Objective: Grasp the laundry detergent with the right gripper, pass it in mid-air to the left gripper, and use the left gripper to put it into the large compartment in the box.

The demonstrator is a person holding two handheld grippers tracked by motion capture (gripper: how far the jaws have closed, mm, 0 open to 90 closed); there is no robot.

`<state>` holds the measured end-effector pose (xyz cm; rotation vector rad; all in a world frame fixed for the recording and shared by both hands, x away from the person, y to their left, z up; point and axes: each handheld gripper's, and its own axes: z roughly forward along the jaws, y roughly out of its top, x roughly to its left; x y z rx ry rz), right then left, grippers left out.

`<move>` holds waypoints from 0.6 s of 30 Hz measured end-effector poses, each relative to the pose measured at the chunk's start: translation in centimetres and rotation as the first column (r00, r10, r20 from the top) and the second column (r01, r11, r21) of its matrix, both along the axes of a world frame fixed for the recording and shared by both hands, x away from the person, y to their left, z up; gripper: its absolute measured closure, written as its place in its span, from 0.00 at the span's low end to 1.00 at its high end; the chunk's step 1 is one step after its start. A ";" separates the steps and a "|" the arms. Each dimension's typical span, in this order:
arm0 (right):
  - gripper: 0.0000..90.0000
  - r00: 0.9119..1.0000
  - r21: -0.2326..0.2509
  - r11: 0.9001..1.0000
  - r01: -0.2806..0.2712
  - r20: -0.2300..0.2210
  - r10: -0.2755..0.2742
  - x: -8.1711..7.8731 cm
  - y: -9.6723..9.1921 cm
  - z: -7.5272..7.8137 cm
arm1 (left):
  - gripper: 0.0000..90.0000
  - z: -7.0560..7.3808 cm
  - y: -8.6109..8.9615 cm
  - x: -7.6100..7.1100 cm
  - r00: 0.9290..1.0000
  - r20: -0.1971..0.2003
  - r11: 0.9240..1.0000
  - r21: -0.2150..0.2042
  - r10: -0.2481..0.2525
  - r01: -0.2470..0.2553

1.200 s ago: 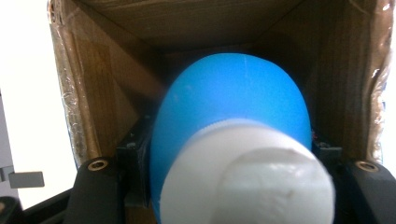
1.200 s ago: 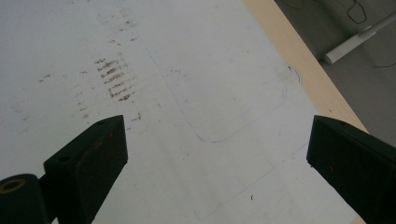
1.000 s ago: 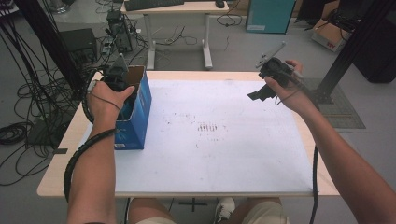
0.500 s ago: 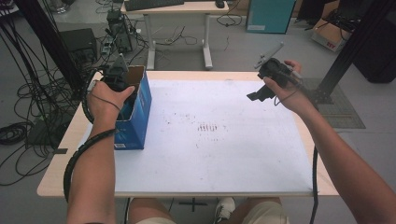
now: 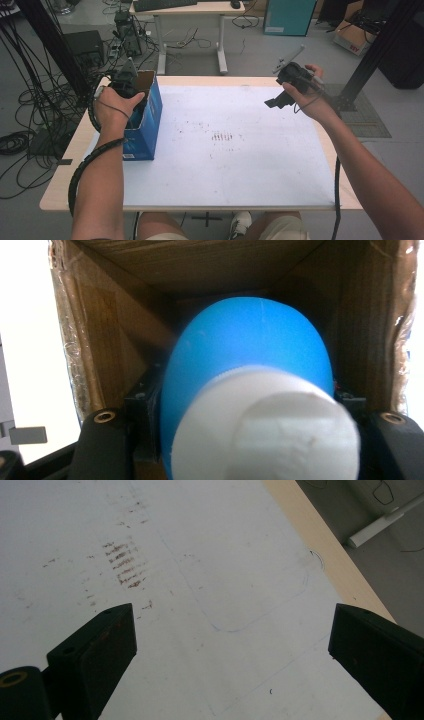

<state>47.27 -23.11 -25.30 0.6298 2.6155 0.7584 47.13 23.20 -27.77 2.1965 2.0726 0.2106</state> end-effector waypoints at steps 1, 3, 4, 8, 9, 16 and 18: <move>0.06 1.000 0.006 1.000 0.001 -0.002 -0.001 0.0 0.0 -0.1 | 0.40 0.0 0.0 0.0 1.000 0.000 1.000 0.000 0.000 0.000; 0.06 1.000 0.000 1.000 0.000 -0.002 0.000 0.0 0.1 -0.1 | 0.40 0.0 0.1 0.0 1.000 0.001 1.000 -0.001 0.000 0.000; 0.06 1.000 0.000 1.000 -0.001 -0.003 0.001 0.0 0.1 -0.1 | 0.40 0.0 0.1 0.0 1.000 0.001 1.000 -0.001 -0.001 0.001; 0.06 1.000 0.002 1.000 -0.002 -0.002 0.002 0.0 0.2 -0.1 | 0.40 0.0 0.1 -0.1 1.000 0.002 1.000 -0.003 -0.002 0.002; 0.06 1.000 0.003 1.000 -0.001 -0.002 0.001 0.0 0.2 -0.1 | 0.40 0.0 0.1 -0.1 1.000 0.002 1.000 -0.004 -0.001 0.001; 0.06 1.000 0.005 1.000 -0.001 0.004 0.001 0.0 0.1 0.0 | 0.40 0.0 0.1 -0.1 1.000 0.000 1.000 -0.003 -0.003 0.003; 0.06 1.000 0.001 1.000 0.003 0.001 -0.003 -0.1 0.0 0.1 | 0.40 0.0 0.0 -0.1 1.000 -0.001 1.000 -0.001 -0.004 0.004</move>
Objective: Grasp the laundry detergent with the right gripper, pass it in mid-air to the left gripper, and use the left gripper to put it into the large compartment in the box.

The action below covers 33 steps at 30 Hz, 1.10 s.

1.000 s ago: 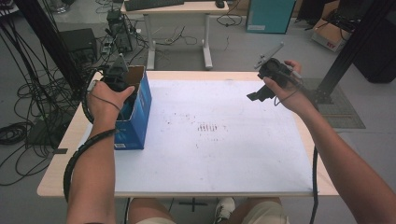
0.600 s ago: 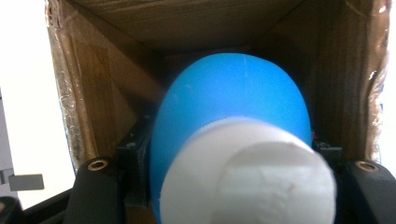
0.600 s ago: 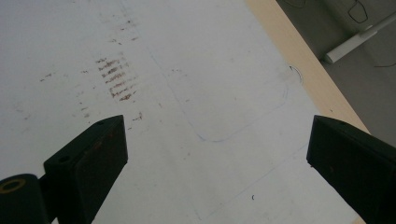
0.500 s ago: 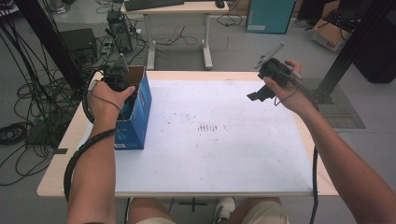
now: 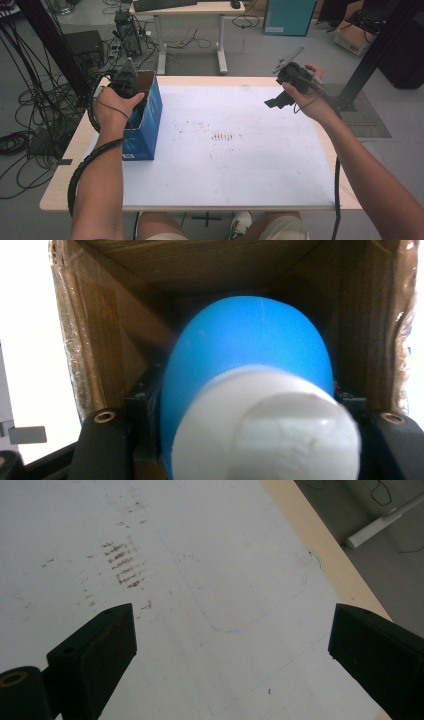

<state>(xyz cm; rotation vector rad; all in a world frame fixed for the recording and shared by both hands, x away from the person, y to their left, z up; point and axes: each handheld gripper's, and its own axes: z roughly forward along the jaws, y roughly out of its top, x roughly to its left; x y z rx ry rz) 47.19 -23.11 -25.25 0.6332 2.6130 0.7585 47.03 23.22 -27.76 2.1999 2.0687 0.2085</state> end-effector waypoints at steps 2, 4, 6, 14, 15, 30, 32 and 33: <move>0.06 1.000 0.006 1.000 0.001 0.002 -0.001 0.0 0.0 0.0 | 0.40 0.0 0.0 0.0 1.000 0.002 1.000 -0.001 -0.001 0.001; 0.06 1.000 0.006 1.000 0.001 0.002 -0.001 0.0 0.0 0.0 | 0.39 0.0 -0.1 0.0 1.000 0.000 1.000 -0.006 -0.001 0.001; 0.06 1.000 -0.001 1.000 -0.004 0.004 0.004 0.0 0.0 0.0 | 0.37 0.0 0.0 -0.1 1.000 -0.001 1.000 -0.005 -0.004 0.004; 0.06 1.000 0.010 1.000 -0.007 0.005 0.007 -0.1 0.1 0.1 | 0.33 0.8 0.1 -0.6 1.000 0.001 1.000 -0.002 -0.012 0.012; 0.06 1.000 0.006 1.000 -0.007 0.011 0.007 -0.1 0.2 0.1 | 0.33 0.9 0.1 -0.6 1.000 0.002 1.000 0.002 -0.015 0.015; 0.06 1.000 0.022 1.000 -0.011 0.016 0.011 -0.1 0.1 0.2 | 0.29 3.4 -0.3 -1.6 0.999 0.015 0.999 0.030 -0.043 0.042; 0.06 1.000 0.022 1.000 -0.012 0.014 0.012 -0.1 0.2 0.1 | 0.29 3.8 -0.2 -1.8 0.999 0.020 0.998 0.028 -0.048 0.047; 0.06 1.000 0.026 1.000 -0.012 0.013 0.011 -0.1 0.2 0.0 | 0.29 4.0 -0.2 -1.9 0.998 0.021 0.998 0.029 -0.051 0.050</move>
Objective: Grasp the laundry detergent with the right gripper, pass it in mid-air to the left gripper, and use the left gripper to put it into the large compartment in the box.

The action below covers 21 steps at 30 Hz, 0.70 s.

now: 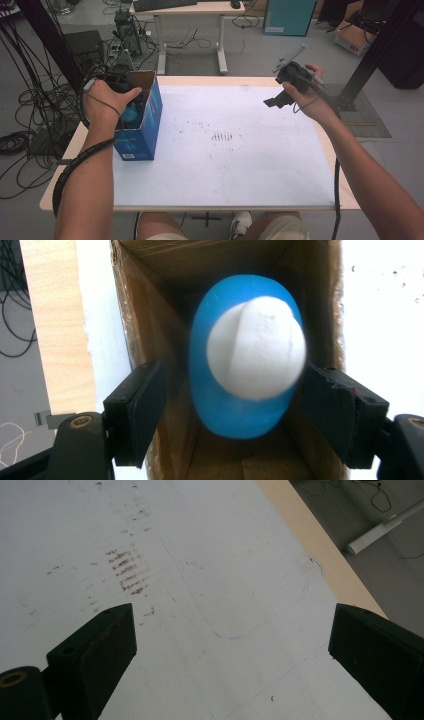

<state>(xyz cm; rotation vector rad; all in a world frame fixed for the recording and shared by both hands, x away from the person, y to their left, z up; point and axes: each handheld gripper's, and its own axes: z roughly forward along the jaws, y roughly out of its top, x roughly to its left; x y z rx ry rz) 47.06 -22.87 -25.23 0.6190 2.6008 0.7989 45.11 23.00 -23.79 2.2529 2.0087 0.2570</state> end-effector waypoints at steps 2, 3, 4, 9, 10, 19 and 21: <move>0.06 1.000 -0.007 1.000 -0.004 -0.005 0.004 0.0 0.1 -0.1 | 0.28 0.4 0.0 -0.2 1.000 0.001 1.000 -0.001 -0.007 0.007; 0.06 1.000 -0.002 1.000 -0.002 -0.005 0.002 0.0 0.1 -0.2 | 0.27 0.6 0.0 -0.3 1.000 0.000 1.000 -0.001 -0.009 0.009; 0.06 1.000 -0.003 1.000 -0.002 -0.008 0.002 0.1 0.2 -0.2 | 0.26 0.8 0.0 -0.4 1.000 0.007 1.000 0.002 -0.011 0.011; 0.06 1.000 -0.008 1.000 -0.002 -0.012 0.002 0.3 0.1 -0.3 | 0.24 2.3 -0.6 -0.8 0.998 0.030 0.998 -0.021 -0.051 0.052; 0.06 1.000 -0.007 1.000 0.001 -0.015 -0.001 0.4 0.1 -0.4 | 0.24 2.5 -0.9 -0.8 0.997 0.026 0.997 -0.022 -0.066 0.067; 0.06 0.999 -0.016 1.000 0.017 -0.042 -0.018 0.6 0.2 -1.3 | 0.14 3.9 -4.6 -1.5 0.980 0.045 0.981 -0.017 -0.192 0.193; 0.06 0.998 -0.024 1.000 0.018 -0.055 -0.019 0.7 0.1 -1.5 | 0.13 4.2 -5.5 -1.7 0.975 0.053 0.976 -0.024 -0.216 0.218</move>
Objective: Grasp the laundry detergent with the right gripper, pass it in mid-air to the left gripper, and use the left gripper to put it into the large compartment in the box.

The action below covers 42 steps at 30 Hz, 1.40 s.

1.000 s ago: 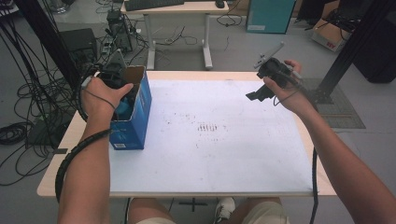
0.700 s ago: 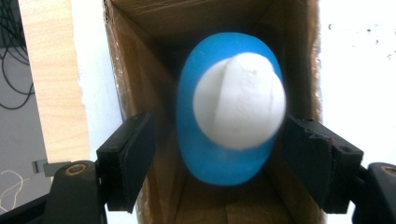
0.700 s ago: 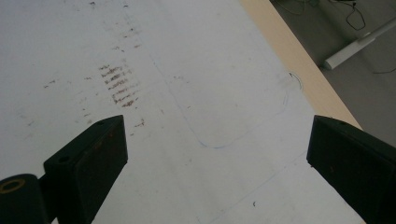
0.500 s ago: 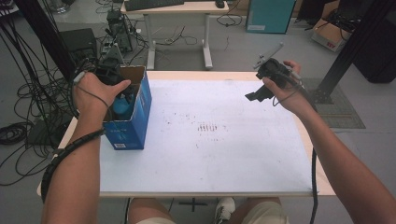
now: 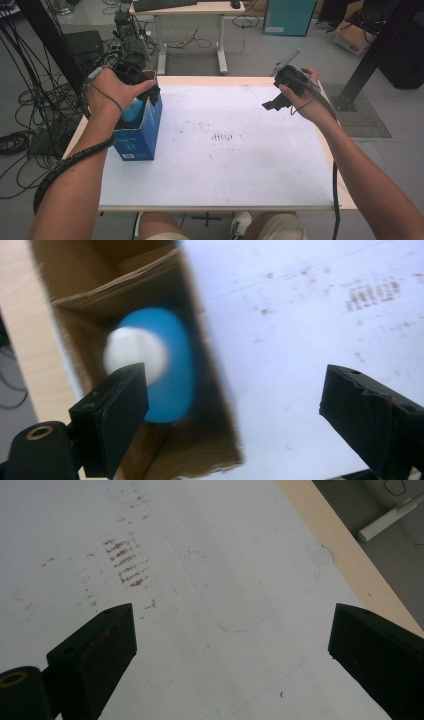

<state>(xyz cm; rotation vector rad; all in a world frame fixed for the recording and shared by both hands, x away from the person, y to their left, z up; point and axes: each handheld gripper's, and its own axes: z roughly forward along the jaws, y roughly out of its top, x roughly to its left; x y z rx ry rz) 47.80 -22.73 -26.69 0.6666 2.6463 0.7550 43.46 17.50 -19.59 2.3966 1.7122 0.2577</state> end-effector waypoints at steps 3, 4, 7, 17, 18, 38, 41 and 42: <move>0.06 1.000 -0.006 1.000 0.005 -0.006 -0.005 0.0 -0.1 -0.1 | 0.12 0.4 -1.3 -0.1 0.999 0.017 0.999 -0.016 -0.035 0.035; 0.06 1.000 -0.003 1.000 0.009 -0.010 -0.009 0.1 -0.2 -0.1 | 0.11 0.5 -1.8 -0.2 0.999 0.019 0.999 -0.021 -0.045 0.045; 0.06 1.000 -0.005 1.000 0.011 -0.015 -0.011 0.1 -0.3 -0.1 | 0.10 0.5 -3.2 0.0 0.996 0.017 0.996 -0.038 -0.085 0.085; 0.06 0.999 -0.034 0.999 0.008 -0.041 -0.010 0.2 -0.1 -0.3 | 0.08 0.3 -6.9 0.7 0.988 0.043 0.984 -0.090 -0.149 0.152; 0.06 0.999 -0.034 0.999 0.011 -0.040 -0.012 0.2 -0.1 -0.4 | 0.08 0.3 -7.4 0.8 0.987 0.041 0.982 -0.100 -0.158 0.162; 0.06 0.998 -0.039 0.999 0.010 -0.054 -0.012 1.2 -0.3 -0.4 | 0.05 -0.1 -11.6 2.9 0.974 0.063 0.970 -0.090 -0.219 0.224; 0.06 0.998 -0.040 0.999 0.012 -0.056 -0.014 1.2 -0.5 -0.4 | 0.05 0.0 -11.8 2.9 0.972 0.068 0.969 -0.090 -0.225 0.231; 0.06 0.998 -0.041 0.999 0.012 -0.056 -0.014 1.2 -0.5 -0.4 | 0.05 0.0 -11.8 2.9 0.972 0.066 0.969 -0.092 -0.226 0.231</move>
